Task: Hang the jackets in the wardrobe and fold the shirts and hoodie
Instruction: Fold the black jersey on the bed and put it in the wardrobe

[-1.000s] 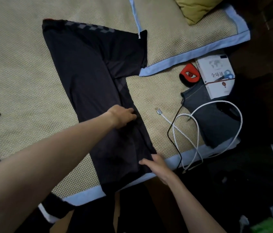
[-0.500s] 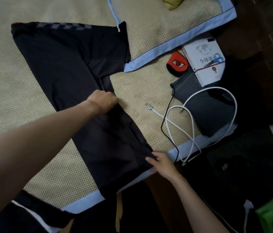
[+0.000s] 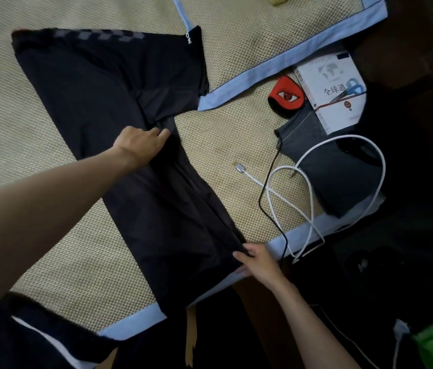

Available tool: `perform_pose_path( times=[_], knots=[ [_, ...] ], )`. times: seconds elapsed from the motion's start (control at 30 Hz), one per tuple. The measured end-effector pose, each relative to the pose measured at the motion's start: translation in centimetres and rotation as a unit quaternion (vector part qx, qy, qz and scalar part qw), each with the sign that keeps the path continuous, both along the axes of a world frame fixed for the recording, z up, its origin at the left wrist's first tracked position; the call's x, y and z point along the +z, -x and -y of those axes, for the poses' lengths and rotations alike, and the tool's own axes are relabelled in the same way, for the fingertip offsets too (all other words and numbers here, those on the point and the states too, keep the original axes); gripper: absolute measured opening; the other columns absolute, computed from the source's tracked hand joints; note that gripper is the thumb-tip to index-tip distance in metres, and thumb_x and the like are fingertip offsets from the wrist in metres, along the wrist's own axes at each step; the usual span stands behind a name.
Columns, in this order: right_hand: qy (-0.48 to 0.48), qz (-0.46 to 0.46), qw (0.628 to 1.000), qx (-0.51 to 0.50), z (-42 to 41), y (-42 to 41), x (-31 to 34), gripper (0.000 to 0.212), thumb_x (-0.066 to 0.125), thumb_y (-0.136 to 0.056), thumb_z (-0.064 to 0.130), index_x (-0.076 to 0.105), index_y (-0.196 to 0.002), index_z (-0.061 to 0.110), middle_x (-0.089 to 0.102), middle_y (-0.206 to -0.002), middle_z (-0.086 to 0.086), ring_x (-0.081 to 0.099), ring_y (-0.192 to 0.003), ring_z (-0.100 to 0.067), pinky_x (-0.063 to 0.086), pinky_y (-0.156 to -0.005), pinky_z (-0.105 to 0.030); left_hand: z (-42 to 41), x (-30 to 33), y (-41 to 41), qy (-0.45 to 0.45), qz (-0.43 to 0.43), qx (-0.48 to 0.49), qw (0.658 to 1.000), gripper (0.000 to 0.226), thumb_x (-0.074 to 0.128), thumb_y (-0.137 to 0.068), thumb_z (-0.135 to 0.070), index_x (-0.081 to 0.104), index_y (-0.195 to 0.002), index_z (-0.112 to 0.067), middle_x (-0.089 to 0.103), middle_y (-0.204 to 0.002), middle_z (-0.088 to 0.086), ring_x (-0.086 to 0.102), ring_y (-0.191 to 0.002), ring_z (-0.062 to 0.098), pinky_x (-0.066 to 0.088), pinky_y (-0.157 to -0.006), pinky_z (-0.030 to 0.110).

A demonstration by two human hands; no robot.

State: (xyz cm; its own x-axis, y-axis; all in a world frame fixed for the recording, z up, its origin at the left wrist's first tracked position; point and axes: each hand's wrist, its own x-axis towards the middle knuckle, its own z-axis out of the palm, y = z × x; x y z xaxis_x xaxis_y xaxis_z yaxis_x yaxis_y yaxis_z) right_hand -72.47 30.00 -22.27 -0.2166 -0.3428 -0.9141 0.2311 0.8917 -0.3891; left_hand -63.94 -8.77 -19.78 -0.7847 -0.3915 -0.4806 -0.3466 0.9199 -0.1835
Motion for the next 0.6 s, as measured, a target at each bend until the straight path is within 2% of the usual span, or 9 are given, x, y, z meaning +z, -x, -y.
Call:
perform_pose_path(
  times=[0.07, 0.17, 0.2, 0.27, 0.3, 0.4, 0.43, 0.53, 0.6],
  knots=[
    [0.01, -0.039, 0.999, 0.026, 0.3, 0.0, 0.6, 0.053, 0.071, -0.088, 0.053, 0.069, -0.12, 0.012, 0.073, -0.117, -0.002, 0.078, -0.08, -0.02, 0.057, -0.068, -0.031, 1.0, -0.1, -0.1, -0.032, -0.001, 0.018, 0.999, 0.028, 0.046, -0.101, -0.012, 0.042, -0.128, -0.016, 0.058, -0.116, 0.003, 0.069, -0.089, 0.029, 0.039, -0.058, 0.037],
    [0.002, -0.095, 0.992, 0.081, 0.1, 0.5, 0.6, 0.035, 0.062, -0.085, 0.069, 0.065, -0.074, 0.036, 0.064, -0.069, 0.02, 0.073, -0.082, -0.023, 0.055, -0.07, -0.04, 2.3, -0.2, 0.0, -0.125, -0.031, 0.084, 0.988, 0.018, 0.052, -0.101, -0.025, 0.058, -0.118, -0.022, 0.056, -0.121, 0.002, 0.064, -0.101, 0.03, 0.043, -0.07, 0.039],
    [0.005, -0.095, 0.992, 0.085, -0.1, 0.7, 0.5, 0.041, 0.059, -0.086, 0.071, 0.063, -0.069, 0.033, 0.061, -0.062, 0.015, 0.071, -0.077, -0.025, 0.055, -0.069, -0.044, 2.7, -0.3, 0.0, -0.163, -0.055, 0.108, 0.979, 0.016, 0.056, -0.099, -0.026, 0.06, -0.114, -0.023, 0.056, -0.12, 0.002, 0.062, -0.104, 0.03, 0.044, -0.073, 0.039],
    [0.009, -0.091, 0.993, 0.076, -0.1, 0.8, 0.8, 0.066, 0.054, -0.077, 0.084, 0.066, -0.079, 0.02, 0.065, -0.068, 0.0, 0.071, -0.077, -0.031, 0.058, -0.072, -0.05, 3.2, -0.2, 0.1, -0.227, -0.114, 0.141, 0.957, 0.013, 0.06, -0.097, -0.025, 0.062, -0.109, -0.024, 0.058, -0.115, 0.001, 0.059, -0.106, 0.028, 0.048, -0.081, 0.042],
    [0.01, -0.083, 0.994, 0.071, 0.0, 0.8, 1.0, 0.069, 0.054, -0.078, 0.083, 0.067, -0.085, 0.016, 0.069, -0.073, -0.004, 0.072, -0.079, -0.03, 0.058, -0.076, -0.05, 3.3, -0.1, 0.3, -0.251, -0.138, 0.151, 0.946, 0.012, 0.062, -0.096, -0.023, 0.062, -0.107, -0.024, 0.061, -0.111, 0.0, 0.06, -0.103, 0.026, 0.05, -0.084, 0.044],
    [-0.013, -0.079, 0.995, 0.064, -0.1, 0.8, 1.2, 0.032, 0.058, -0.099, 0.044, 0.074, -0.087, 0.019, 0.077, -0.084, 0.0, 0.075, -0.077, -0.016, 0.06, -0.082, -0.048, 3.0, 0.1, 1.0, -0.307, -0.137, 0.19, 0.922, 0.01, 0.059, -0.095, -0.015, 0.056, -0.104, -0.02, 0.069, -0.087, 0.0, 0.067, -0.078, 0.018, 0.055, -0.079, 0.041],
    [-0.016, -0.088, 0.994, 0.065, -0.1, 0.9, 1.1, 0.029, 0.058, -0.1, 0.038, 0.074, -0.085, 0.02, 0.076, -0.083, 0.002, 0.075, -0.076, -0.013, 0.06, -0.082, -0.046, 2.7, 0.0, 1.2, -0.311, -0.118, 0.188, 0.924, 0.01, 0.056, -0.096, -0.014, 0.053, -0.104, -0.02, 0.068, -0.082, -0.001, 0.067, -0.074, 0.017, 0.054, -0.076, 0.04],
    [-0.031, -0.105, 0.99, 0.086, -0.1, 1.1, 1.0, 0.03, 0.057, -0.102, 0.035, 0.07, -0.079, 0.02, 0.073, -0.074, 0.005, 0.071, -0.067, -0.004, 0.057, -0.075, -0.038, 2.2, -0.5, 1.4, -0.285, -0.089, 0.149, 0.943, 0.02, 0.056, -0.093, -0.014, 0.048, -0.111, -0.019, 0.062, -0.098, 0.0, 0.06, -0.088, 0.023, 0.051, -0.082, 0.044],
    [-0.046, -0.114, 0.987, 0.099, 0.1, 1.1, 1.1, 0.029, 0.055, -0.101, 0.036, 0.071, -0.083, 0.02, 0.074, -0.077, 0.004, 0.072, -0.07, -0.007, 0.058, -0.076, -0.037, 2.0, -0.9, 1.2, -0.285, -0.099, 0.144, 0.943, 0.029, 0.058, -0.089, -0.016, 0.05, -0.116, -0.019, 0.057, -0.112, 0.001, 0.058, -0.099, 0.025, 0.05, -0.087, 0.044]
  ],
)
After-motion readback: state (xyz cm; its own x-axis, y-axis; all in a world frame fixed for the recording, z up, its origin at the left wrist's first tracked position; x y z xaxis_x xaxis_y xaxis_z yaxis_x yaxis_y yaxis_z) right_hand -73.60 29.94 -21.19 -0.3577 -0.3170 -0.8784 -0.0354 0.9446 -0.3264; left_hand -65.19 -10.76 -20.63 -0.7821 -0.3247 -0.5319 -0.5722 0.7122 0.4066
